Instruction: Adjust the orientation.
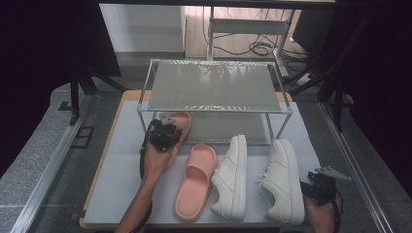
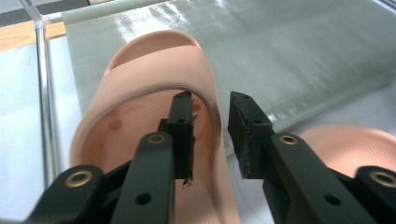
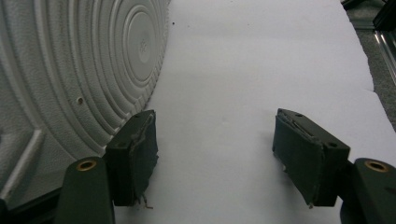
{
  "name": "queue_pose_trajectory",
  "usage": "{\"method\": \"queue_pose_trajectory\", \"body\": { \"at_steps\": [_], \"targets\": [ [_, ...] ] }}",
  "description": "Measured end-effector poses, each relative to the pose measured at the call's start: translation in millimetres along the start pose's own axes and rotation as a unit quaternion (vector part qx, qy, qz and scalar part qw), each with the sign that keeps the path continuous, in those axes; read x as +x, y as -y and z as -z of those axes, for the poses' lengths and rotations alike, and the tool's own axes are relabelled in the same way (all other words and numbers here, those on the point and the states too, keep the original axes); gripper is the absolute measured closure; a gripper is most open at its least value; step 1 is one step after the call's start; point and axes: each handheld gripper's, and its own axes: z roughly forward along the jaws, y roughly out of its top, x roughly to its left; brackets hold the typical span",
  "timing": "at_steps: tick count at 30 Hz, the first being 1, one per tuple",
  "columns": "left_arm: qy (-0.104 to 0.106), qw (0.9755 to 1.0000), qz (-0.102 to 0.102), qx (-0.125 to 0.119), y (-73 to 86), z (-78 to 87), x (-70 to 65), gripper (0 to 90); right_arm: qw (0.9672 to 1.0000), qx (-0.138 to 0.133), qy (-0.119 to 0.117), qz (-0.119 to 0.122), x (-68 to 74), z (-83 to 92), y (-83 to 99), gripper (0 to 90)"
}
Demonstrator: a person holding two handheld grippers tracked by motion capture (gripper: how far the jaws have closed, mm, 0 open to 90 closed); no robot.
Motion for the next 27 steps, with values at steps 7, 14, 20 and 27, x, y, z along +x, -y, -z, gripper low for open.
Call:
{"method": "queue_pose_trajectory", "body": {
  "at_steps": [7,14,20,27],
  "targets": [
    [0.016,0.9998,0.003,0.008,13.0,30.1,11.1,63.4,1.0,0.001,0.0,0.0,0.1,0.1,0.0,31.2],
    [0.033,0.9993,0.011,0.011,37.2,54.9,19.9,62.6,1.0,0.0,0.0,0.0,0.1,0.0,0.0,31.2],
    [0.049,0.9986,0.011,0.013,59.7,77.3,20.9,63.5,1.0,0.0,0.0,-0.001,0.3,0.1,0.0,31.2],
    [0.067,0.9974,0.01,0.024,87.7,96.5,15.7,71.8,1.0,0.001,0.0,-0.001,0.2,0.1,-0.1,31.2]
  ]
}}
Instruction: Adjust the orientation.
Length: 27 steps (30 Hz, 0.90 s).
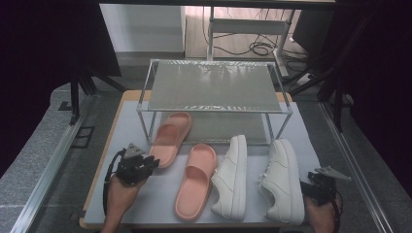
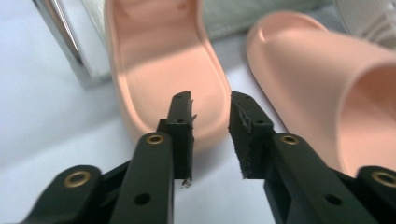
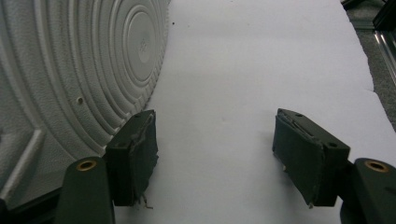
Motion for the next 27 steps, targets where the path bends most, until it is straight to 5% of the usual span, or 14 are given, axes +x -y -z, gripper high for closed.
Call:
{"method": "queue_pose_trajectory", "body": {
  "at_steps": [8,10,27],
  "targets": [
    [-0.006,0.9998,-0.017,0.013,17.7,0.3,-1.3,88.5,1.0,0.0,0.0,-0.001,0.1,0.0,0.0,31.2],
    [-0.021,0.9993,-0.024,0.02,19.5,-5.2,-0.1,89.5,1.0,0.0,0.0,0.0,0.1,0.0,0.0,31.2],
    [-0.011,0.9993,-0.031,0.019,9.0,-34.8,-5.4,89.7,1.0,0.0,0.0,0.0,0.1,0.0,0.0,31.2]
  ]
}}
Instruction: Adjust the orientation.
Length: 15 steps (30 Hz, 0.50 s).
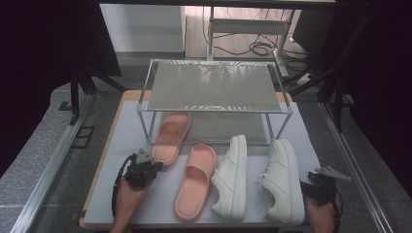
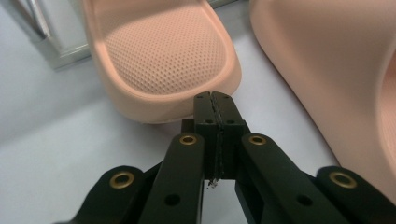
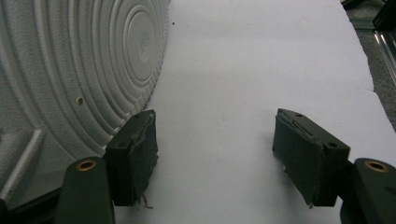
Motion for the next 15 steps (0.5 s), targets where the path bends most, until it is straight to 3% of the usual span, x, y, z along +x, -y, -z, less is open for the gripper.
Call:
{"method": "queue_pose_trajectory", "body": {
  "at_steps": [15],
  "targets": [
    [0.0,1.0,-0.006,-0.006,-20.0,-25.8,0.3,89.7,1.0,0.0,-0.001,0.0,-0.1,0.0,0.0,31.2]
  ]
}}
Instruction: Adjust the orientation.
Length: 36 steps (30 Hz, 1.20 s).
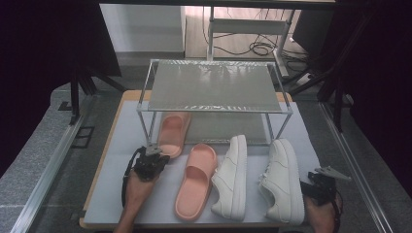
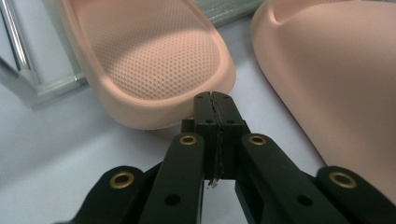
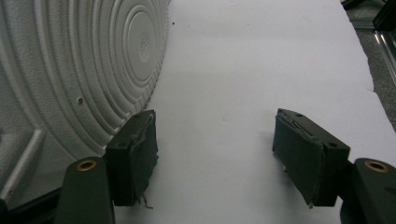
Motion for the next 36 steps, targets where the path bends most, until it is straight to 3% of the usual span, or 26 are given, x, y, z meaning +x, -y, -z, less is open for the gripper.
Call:
{"method": "queue_pose_trajectory", "body": {
  "at_steps": [5,11,20,24,36],
  "targets": [
    [-0.014,0.9998,-0.012,0.0,-5.1,-5.7,-0.2,89.7,1.0,0.0,0.0,0.0,0.0,0.0,0.0,31.2],
    [-0.013,0.9998,-0.013,-0.008,-15.7,-12.3,3.0,89.7,1.0,0.0,0.0,0.0,0.0,0.0,0.0,31.2],
    [-0.013,0.9998,0.001,-0.017,-25.6,-26.4,8.6,89.8,1.0,0.0,0.0,0.0,0.0,0.0,0.0,31.2],
    [-0.018,0.9997,-0.006,-0.015,-29.4,-30.9,11.0,89.8,1.0,0.0,0.0,0.0,0.0,0.0,0.0,31.2],
    [-0.024,0.9996,0.002,-0.018,-41.0,-49.5,18.9,89.8,1.0,0.0,0.0,0.001,-0.2,0.0,0.1,31.2]
  ]
}}
